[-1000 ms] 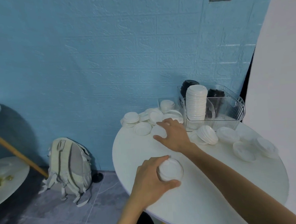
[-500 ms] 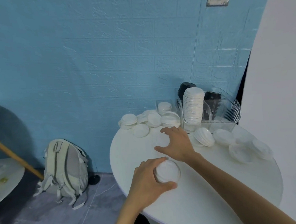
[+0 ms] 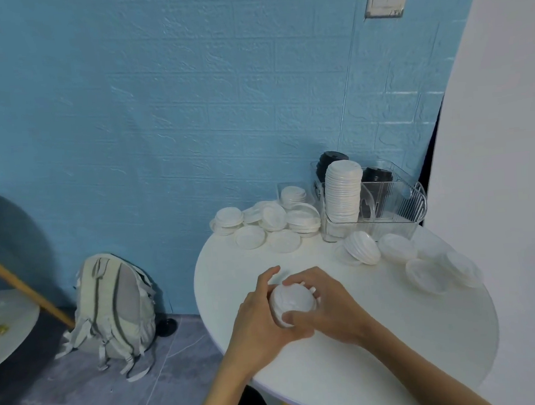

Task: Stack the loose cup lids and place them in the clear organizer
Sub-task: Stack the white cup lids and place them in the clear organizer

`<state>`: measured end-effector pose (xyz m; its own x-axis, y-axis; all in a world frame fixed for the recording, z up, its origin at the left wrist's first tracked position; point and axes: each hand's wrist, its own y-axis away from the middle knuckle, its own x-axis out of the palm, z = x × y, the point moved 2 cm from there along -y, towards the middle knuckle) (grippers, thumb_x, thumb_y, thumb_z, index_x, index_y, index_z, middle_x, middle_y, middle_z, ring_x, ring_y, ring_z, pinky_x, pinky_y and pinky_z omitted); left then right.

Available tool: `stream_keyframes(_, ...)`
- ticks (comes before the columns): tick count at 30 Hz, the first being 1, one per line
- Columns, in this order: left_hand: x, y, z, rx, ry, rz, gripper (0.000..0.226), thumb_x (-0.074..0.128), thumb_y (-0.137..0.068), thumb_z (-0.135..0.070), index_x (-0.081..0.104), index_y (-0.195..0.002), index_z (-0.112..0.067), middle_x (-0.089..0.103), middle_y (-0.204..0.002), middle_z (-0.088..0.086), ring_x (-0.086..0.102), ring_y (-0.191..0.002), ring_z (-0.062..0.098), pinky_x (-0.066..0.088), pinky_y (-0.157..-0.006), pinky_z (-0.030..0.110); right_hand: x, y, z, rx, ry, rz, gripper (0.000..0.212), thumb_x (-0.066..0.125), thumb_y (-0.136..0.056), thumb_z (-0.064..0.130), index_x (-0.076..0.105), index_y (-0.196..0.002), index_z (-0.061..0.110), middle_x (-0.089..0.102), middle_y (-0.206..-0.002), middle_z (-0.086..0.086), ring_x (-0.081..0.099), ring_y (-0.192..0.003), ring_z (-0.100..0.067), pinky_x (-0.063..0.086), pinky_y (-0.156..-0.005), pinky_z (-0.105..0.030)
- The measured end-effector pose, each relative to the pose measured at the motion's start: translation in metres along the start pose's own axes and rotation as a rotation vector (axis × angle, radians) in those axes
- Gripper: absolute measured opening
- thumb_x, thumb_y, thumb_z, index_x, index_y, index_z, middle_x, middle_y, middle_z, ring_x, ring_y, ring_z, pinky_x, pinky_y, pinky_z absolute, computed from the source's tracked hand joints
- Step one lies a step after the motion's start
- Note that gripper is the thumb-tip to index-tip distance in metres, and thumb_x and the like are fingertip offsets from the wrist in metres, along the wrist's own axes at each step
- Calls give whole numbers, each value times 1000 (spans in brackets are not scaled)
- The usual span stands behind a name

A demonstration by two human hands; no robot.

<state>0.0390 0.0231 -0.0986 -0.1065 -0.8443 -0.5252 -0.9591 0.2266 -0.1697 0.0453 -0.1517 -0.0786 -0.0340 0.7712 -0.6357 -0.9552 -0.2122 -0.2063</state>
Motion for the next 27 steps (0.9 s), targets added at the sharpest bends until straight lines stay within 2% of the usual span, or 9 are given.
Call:
stream_keyframes(5, 1, -2, 4, 25, -19, 0, 108, 93, -49, -59, 41, -142, -50, 52, -134, -26, 53, -122, -1, 48, -102, 31, 3, 1, -8, 8, -61, 10, 51, 80, -60, 56, 70, -108, 42, 64, -112, 20, 60, -107, 1, 49, -90, -19)
stream_keyframes(11, 2, -1, 7, 52, -82, -2, 100, 91, -51, -62, 43, -138, -51, 55, -127, -29, 50, -117, -5, 43, -96, 18, 2, 5, -13, -9, -102, 13, 52, 85, -62, 52, 71, -111, 40, 66, -116, 19, 61, -110, 0, 47, -92, -15)
stream_keyframes(15, 1, 0, 5, 55, -74, -17, 98, 93, -56, -56, 44, -140, -49, 54, -129, -32, 49, -119, -5, 43, -99, 20, 2, 8, -15, -35, -137, 9, 50, 90, -65, 47, 74, -112, 38, 66, -123, 17, 60, -116, 3, 43, -96, -12)
stream_keyframes(19, 3, -2, 7, 62, -71, 7, 99, 92, -56, -55, 42, -141, -51, 52, -130, -31, 46, -120, -6, 40, -99, 17, 5, 9, -15, -59, -117, -13, 47, 84, -64, 56, 72, -109, 48, 65, -124, 18, 61, -118, 2, 43, -98, -12)
stream_keyframes(23, -4, -2, 8, 54, -5, 129, 104, 92, -59, -49, 38, -147, -52, 48, -137, -28, 44, -128, -4, 41, -109, 24, 5, 13, -20, -76, -90, -30, 51, 84, -69, 53, 73, -115, 33, 64, -124, 18, 60, -119, 0, 41, -97, -11)
stream_keyframes(25, -17, -8, 7, 66, 27, 195, 97, 93, -66, -40, 39, -145, -54, 44, -141, -26, 44, -130, -6, 40, -110, 23, 4, 15, -21, -94, -84, -68, 52, 83, -69, 56, 72, -114, 32, 64, -124, 15, 60, -120, 1, 39, -98, -10)
stream_keyframes(27, -37, -24, 5, 95, 8, 103, 82, 91, -74, -32, 46, -139, -52, 48, -141, -22, 49, -124, -4, 40, -109, 23, 4, 14, -21, -97, -73, -89, 50, 81, -67, 60, 71, -111, 38, 64, -124, 16, 57, -122, 5, 36, -101, -8)
